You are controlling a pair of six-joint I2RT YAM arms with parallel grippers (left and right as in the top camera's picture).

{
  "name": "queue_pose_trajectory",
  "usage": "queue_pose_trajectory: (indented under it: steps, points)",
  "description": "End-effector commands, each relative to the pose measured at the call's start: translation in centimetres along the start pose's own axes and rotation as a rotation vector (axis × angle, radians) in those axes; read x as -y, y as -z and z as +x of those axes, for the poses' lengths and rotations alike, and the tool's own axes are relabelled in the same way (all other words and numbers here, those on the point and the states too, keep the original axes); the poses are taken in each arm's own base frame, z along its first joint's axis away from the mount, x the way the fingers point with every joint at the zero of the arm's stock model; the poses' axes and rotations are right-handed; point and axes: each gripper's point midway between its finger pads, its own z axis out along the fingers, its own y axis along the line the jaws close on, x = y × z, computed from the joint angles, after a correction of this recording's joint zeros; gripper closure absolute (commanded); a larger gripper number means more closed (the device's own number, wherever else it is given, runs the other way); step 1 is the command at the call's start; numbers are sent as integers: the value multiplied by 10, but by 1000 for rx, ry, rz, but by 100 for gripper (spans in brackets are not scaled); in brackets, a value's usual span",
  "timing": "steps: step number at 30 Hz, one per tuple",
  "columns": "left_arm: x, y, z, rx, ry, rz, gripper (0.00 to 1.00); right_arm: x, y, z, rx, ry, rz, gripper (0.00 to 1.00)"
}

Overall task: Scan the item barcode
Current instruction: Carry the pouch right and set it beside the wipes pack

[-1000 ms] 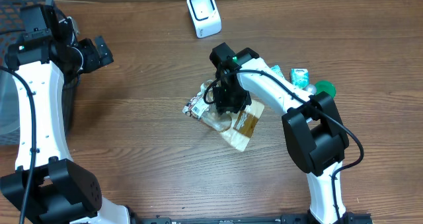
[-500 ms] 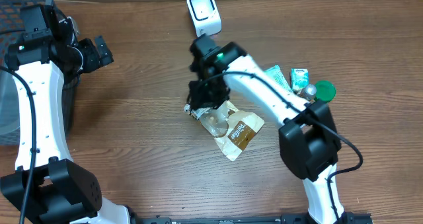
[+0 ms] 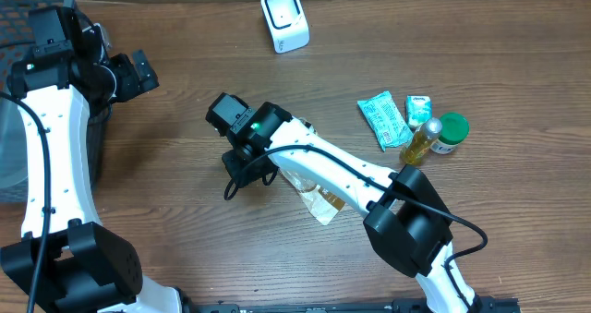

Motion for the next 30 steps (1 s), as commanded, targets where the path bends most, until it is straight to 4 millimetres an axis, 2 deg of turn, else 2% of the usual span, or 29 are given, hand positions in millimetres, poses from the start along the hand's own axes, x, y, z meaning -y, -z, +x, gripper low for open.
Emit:
queue_pose_trajectory:
  steps: [1,4,7,8,10,16,24,28,30]
  points:
    - [3,1,-2,8,-2,-1,0,6,-1,0,13,5,33,56]
    - [3,1,-2,8,-2,-1,0,14,-15,7,3,1,52,56]
    - [3,1,-2,8,-2,-1,0,33,-30,14,2,-20,126,56]
    - [3,1,-2,8,-2,-1,0,45,-34,18,1,-50,175,56]
    - [3,1,-2,8,-2,-1,0,60,-36,20,6,-74,236,56]
    - [3,1,-2,8,-2,-1,0,92,-35,24,-16,-120,297,52]
    - [3,1,-2,8,-2,-1,0,166,-21,28,-72,-292,338,51]
    - [3,1,-2,8,-2,-1,0,194,-15,25,-67,-365,340,50]
    - [3,1,-2,8,-2,-1,0,201,-14,25,-67,-389,329,50]
